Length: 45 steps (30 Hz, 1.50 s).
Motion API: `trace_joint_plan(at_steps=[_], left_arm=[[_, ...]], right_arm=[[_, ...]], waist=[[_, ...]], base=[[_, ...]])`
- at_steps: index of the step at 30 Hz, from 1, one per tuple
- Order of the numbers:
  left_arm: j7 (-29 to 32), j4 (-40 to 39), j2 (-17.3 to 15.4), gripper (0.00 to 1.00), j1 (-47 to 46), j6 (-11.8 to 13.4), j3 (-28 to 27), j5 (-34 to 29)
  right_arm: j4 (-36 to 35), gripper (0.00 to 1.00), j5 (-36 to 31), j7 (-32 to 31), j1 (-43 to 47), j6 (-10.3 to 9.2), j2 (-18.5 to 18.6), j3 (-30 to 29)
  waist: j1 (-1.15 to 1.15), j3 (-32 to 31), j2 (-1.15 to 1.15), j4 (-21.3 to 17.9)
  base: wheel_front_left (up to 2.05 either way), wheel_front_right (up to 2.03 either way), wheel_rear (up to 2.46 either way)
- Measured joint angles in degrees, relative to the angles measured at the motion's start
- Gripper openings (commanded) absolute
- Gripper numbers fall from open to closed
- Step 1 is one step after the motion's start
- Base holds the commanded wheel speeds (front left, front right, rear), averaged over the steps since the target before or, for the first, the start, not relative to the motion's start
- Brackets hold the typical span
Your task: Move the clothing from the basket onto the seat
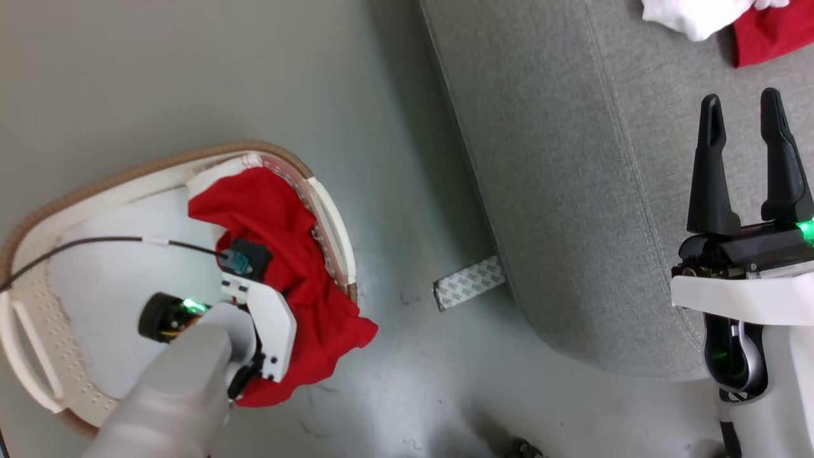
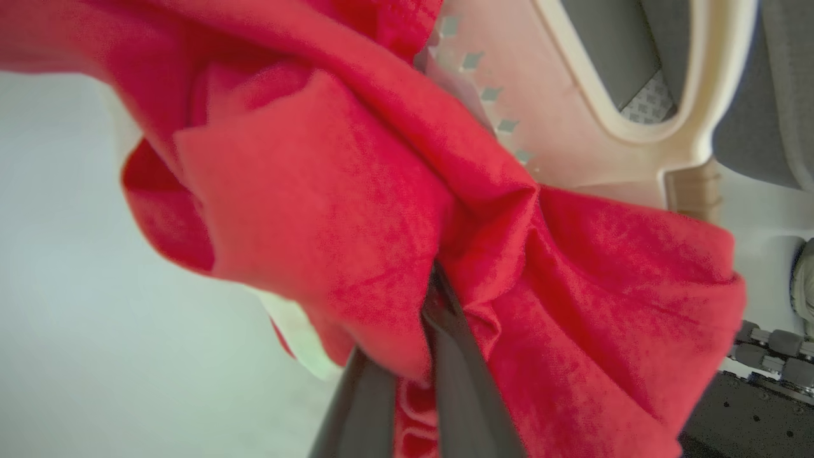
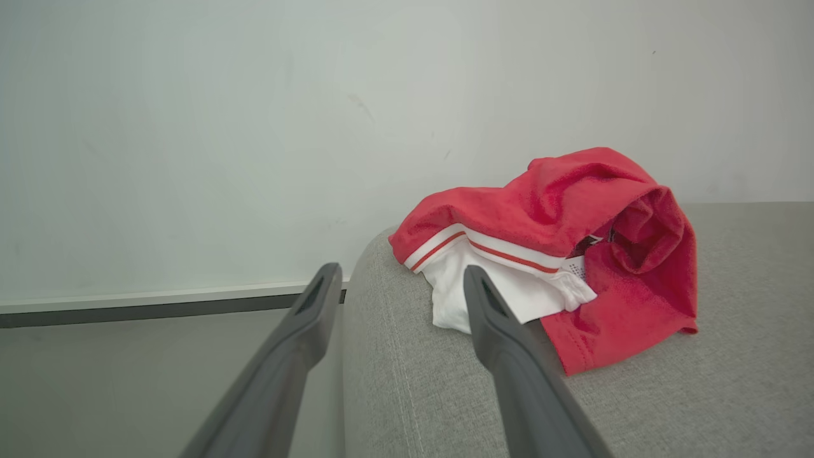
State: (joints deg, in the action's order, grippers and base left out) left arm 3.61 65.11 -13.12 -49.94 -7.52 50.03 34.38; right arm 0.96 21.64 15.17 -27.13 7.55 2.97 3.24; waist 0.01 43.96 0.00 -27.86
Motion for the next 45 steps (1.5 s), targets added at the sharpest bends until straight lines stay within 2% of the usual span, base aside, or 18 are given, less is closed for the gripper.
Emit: trace_joint_plan(at_steps=[4,10,19,30,34,38,45], left_arm=[[-2.3,0.1,0.7,0.00,1.3,0.0,0.8,1.6],[-8.7,-1.9,2.6,0.00,5.7,0.0,3.2,5.5],[-14.6,-5.2,5.1,0.00,9.3,0.0,7.1,10.1],[-18.3,-10.2,6.5,0.00,10.2,0.0,9.5,12.9],[-18.6,-12.8,6.5,0.00,10.1,0.0,8.3,12.8],[-18.7,-18.2,6.0,0.00,9.6,0.4,4.8,10.8],[-18.7,-27.3,3.8,0.00,9.9,1.8,-0.3,7.0]], right_arm=[[0.7,1.00,-0.5,0.0,0.2,0.00,-0.1,-0.3],[1.9,1.00,-3.7,0.0,2.1,0.00,-0.1,-0.7],[4.6,1.00,-5.3,0.0,6.3,0.00,0.9,-0.2],[6.4,1.00,-3.9,0.0,10.8,0.00,3.2,0.8],[6.8,1.00,-3.8,0.0,12.2,0.00,3.9,1.2],[7.0,1.00,-3.5,0.0,13.5,0.00,4.3,2.0],[7.4,1.00,-2.9,0.0,15.2,0.00,4.2,4.0]], waist=[[0.00,-2.2,0.00,0.6],[-0.01,-10.1,0.00,2.5],[-0.01,-21.6,0.00,5.7],[-0.02,-32.7,0.00,10.9],[-0.02,-36.0,0.00,13.4],[-0.02,-38.6,0.00,15.9],[-0.02,-41.7,0.00,19.7]], base=[[0.00,0.00,0.00],[0.00,0.00,0.00],[0.00,0.00,0.00],[0.00,0.00,0.00],[0.00,0.00,0.00],[0.00,0.00,0.00],[0.00,0.00,0.00]])
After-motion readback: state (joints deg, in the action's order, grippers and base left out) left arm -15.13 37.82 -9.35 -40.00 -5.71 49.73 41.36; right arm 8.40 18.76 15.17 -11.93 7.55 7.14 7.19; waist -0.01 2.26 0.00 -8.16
